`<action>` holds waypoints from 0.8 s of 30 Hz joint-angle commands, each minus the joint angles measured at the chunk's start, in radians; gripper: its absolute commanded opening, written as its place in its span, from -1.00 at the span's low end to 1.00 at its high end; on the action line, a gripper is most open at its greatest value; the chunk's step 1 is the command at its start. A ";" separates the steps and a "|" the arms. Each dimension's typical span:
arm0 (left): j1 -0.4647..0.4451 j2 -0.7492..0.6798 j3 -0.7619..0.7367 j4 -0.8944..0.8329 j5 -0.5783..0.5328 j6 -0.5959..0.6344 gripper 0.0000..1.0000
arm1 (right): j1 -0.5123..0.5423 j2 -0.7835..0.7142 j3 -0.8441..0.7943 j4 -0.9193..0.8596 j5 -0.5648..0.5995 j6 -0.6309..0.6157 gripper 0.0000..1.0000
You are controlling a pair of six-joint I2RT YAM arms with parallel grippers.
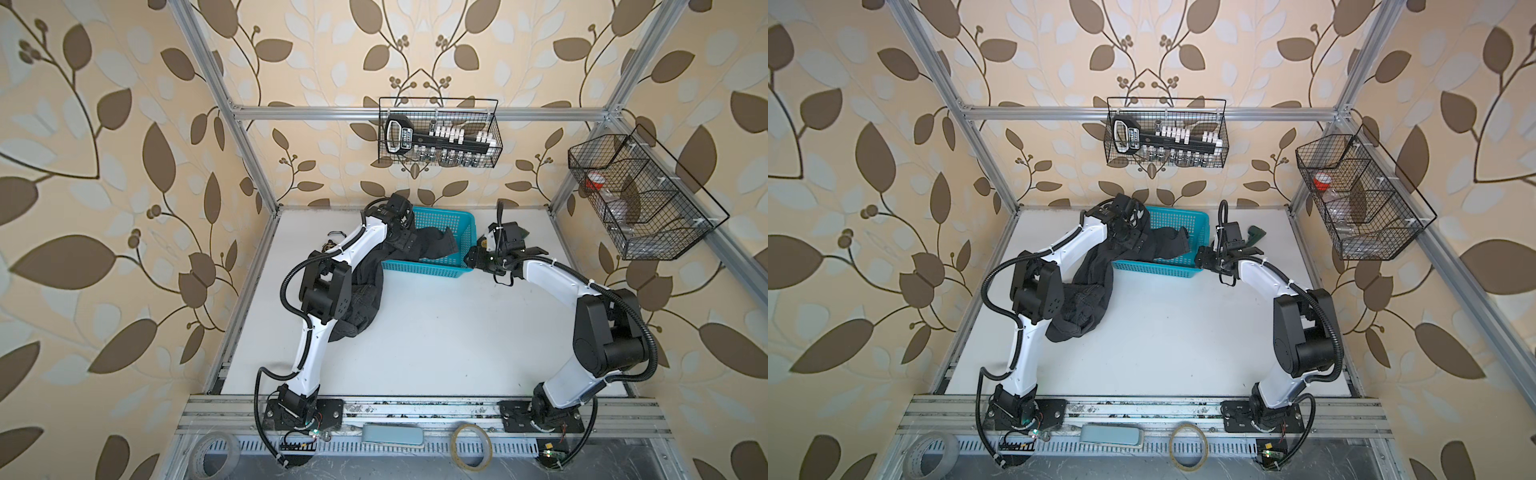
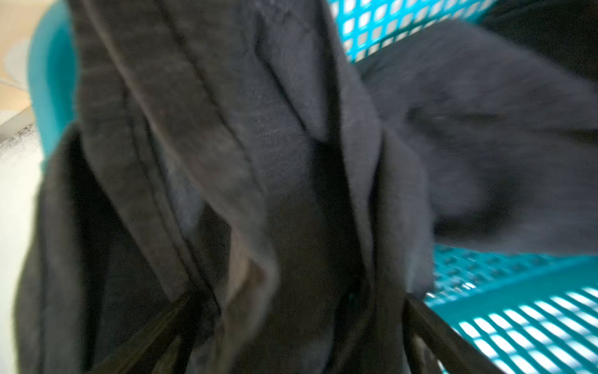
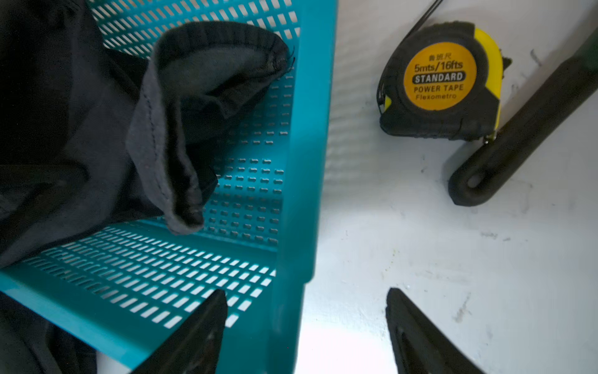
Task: Fold and stack the trousers
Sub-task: 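Pull the jeans out of the basket onto the table with the left gripper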
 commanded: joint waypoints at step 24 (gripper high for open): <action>-0.025 -0.125 0.238 -0.338 0.023 -0.095 -1.00 | 0.051 0.186 0.158 0.008 0.248 0.144 -0.54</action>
